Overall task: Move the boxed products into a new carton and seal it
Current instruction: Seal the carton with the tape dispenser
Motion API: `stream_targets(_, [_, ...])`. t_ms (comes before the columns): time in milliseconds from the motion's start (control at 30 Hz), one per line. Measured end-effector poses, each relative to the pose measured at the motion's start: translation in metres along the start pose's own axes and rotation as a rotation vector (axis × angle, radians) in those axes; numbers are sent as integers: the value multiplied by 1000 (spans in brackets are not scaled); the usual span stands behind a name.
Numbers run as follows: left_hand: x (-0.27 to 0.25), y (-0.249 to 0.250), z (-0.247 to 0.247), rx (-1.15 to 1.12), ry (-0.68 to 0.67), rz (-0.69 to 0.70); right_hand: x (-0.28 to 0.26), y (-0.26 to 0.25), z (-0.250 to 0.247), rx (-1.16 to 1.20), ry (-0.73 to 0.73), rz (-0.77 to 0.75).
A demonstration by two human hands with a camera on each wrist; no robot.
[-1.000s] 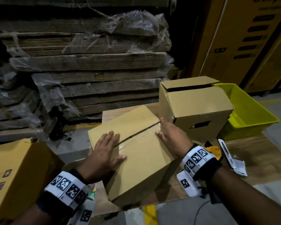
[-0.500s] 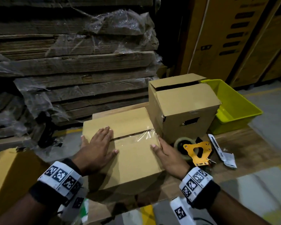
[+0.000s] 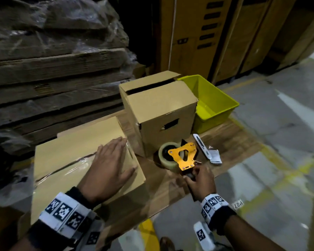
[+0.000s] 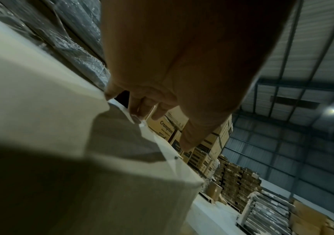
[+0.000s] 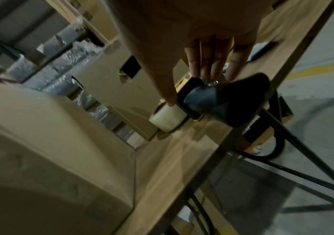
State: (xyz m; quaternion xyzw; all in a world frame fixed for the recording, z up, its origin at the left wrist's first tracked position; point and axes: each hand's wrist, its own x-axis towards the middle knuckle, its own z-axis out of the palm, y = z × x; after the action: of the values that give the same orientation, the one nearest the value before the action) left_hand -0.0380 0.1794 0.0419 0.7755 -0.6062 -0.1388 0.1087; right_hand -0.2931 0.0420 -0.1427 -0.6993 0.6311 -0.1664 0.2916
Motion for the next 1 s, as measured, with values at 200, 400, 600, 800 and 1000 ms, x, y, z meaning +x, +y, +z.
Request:
stream_targets(200, [5,10,9,-33,31,20,1,22,29,-69,-126,141])
stream_targets(400, [3,6,8,-95,64,-1,18,29,39,-30,-238,171])
stream_targets(600, [2,5,6,-132,87,7,-9,43,12,93,-222,78])
stream_targets(800, [7,3,3,-144,83,61,-50,44,-22,179,-168,-5])
stream_targets(1000, [13,2,-8,-308,147,118,-74,13,-58,223,-33,-195])
